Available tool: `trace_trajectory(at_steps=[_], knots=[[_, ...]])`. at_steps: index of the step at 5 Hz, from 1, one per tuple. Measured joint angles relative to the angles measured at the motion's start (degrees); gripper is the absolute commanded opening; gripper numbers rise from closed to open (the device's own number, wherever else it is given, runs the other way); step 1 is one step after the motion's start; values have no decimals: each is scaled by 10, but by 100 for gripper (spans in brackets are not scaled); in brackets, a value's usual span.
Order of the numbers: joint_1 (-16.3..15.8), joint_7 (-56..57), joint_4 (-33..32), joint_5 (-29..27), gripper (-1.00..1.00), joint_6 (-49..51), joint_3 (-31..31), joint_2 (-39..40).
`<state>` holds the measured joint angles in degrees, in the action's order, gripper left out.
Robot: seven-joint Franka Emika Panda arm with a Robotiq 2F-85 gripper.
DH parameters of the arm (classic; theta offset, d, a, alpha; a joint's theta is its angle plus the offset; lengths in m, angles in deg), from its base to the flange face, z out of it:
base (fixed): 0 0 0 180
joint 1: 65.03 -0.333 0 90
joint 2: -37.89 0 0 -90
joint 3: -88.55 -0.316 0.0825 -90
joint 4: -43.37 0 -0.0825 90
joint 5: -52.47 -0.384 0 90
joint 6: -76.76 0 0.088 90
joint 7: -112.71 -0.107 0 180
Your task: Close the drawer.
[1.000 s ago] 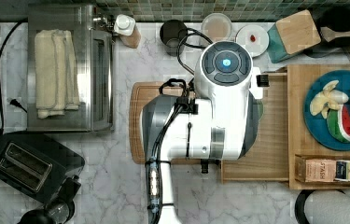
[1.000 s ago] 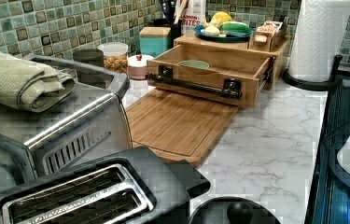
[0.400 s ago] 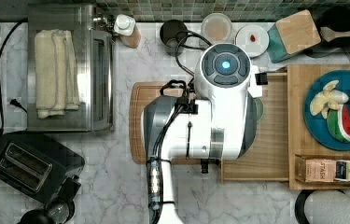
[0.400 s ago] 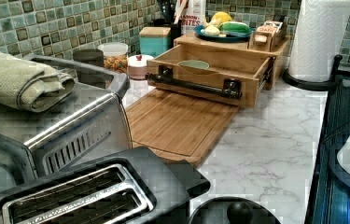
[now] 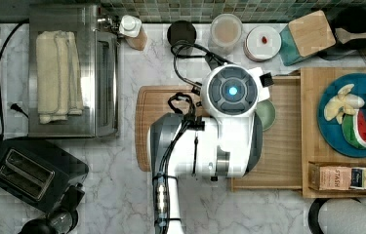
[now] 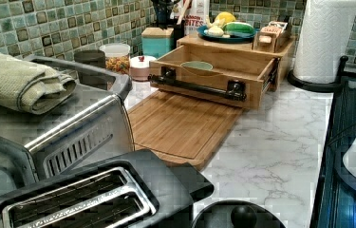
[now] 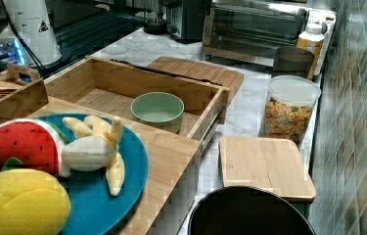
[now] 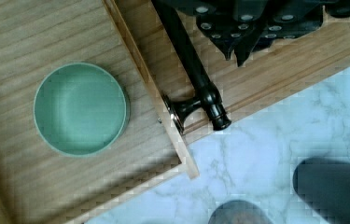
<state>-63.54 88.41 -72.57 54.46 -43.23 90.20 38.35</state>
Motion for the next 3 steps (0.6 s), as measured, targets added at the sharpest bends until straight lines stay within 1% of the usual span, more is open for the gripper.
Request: trace_trajectory(at_steps=[1,2,3], knots=[[-7,0,-38,0,-100,-10,-12,-16],[-22,0,-65,0,-100,-34,-27,-15],[-29,43,-92,-3,-100,-55,-51,-15]])
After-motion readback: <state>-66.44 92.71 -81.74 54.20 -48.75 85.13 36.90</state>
